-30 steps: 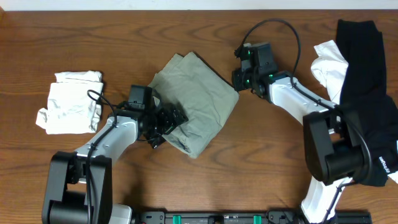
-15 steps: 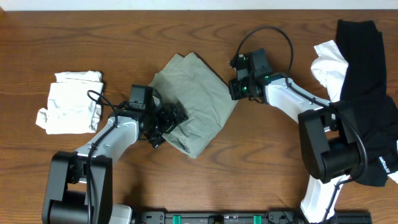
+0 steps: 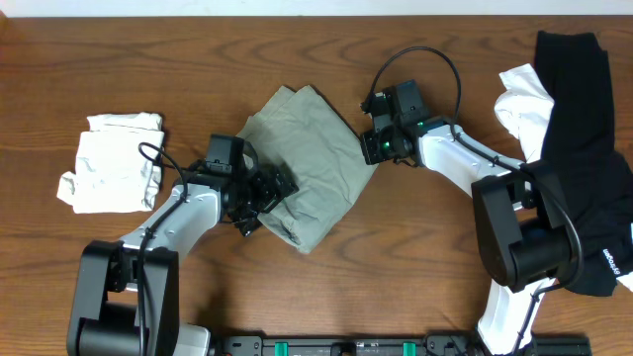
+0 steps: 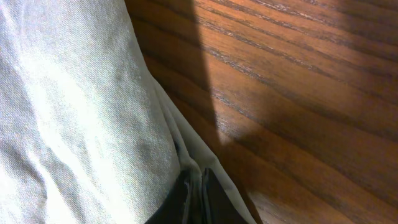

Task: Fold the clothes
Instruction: 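Lift the folded trousers with the left gripper and carry them leftward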

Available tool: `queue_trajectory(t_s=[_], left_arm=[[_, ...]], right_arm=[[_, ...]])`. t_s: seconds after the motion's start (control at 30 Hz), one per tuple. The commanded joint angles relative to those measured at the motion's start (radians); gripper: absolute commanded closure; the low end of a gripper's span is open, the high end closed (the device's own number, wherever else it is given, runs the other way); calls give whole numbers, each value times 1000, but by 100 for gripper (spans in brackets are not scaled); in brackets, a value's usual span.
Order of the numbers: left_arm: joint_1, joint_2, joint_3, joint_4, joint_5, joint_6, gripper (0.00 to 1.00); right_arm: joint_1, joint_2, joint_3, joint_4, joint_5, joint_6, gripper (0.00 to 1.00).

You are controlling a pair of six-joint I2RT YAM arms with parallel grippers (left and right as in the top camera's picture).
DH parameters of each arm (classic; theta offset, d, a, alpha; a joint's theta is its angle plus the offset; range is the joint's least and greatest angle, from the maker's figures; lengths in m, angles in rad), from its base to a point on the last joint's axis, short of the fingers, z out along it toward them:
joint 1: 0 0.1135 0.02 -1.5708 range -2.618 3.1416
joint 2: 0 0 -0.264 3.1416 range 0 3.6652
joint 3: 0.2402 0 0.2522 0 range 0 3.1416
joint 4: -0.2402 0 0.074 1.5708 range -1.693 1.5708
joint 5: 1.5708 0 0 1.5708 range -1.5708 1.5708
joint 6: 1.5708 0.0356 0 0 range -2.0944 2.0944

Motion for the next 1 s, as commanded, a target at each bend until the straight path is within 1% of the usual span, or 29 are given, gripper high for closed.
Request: queue_trajectory(t_s=[0.0, 0.1, 0.17, 0.2, 0.27, 0.33, 0.37, 0.4, 0.43, 0.47, 0.5, 0.53, 0.67, 0.77, 0.83, 0.97], left_arm=[[-2, 59, -50, 11, -178, 8, 2], [-7, 60, -50, 13, -258, 11, 2], [-8, 60, -50, 13, -258, 23, 0], [-8, 59, -50, 12, -255, 30, 5], [-8, 60, -50, 12, -236, 40, 23], [-8, 59, -50, 14, -222, 50, 48], [-8, 59, -50, 14, -222, 57, 62], [-8, 59, -50, 13, -222, 71, 71], [-8, 59, -50, 13, -222, 86, 78], [-8, 59, -50, 13, -222, 98, 81], [-8, 58, -50, 12, -222, 107, 89], [-8, 56, -50, 13, -222, 119, 94], [-7, 25, -49, 12, -222, 180, 94], [-5, -53, -47, -8, -228, 259, 94], [2, -125, -37, -70, -288, 298, 94], [45, -288, 13, -237, -470, 355, 94]], right_arm=[[10, 14, 0, -8, -19, -13, 95], [13, 14, 0, -14, -19, -13, 96], [17, 14, 0, -19, -18, -13, 96], [19, 14, 0, -21, -18, -13, 97], [23, 14, 0, -21, -18, -13, 97], [23, 14, 0, -21, -18, -13, 97], [23, 14, 0, -21, -18, -13, 97], [23, 14, 0, -22, -18, -13, 97], [23, 14, 0, -22, -18, -13, 97], [23, 14, 0, -22, -18, -13, 98], [23, 14, 0, -22, -18, -13, 97], [23, 14, 0, -22, -18, -13, 98], [22, 14, 0, -23, -18, -13, 99], [16, 2, 0, -34, -16, -14, 99], [6, -27, 0, -56, -10, -14, 99], [-29, -137, 0, -111, 1, -28, 99]])
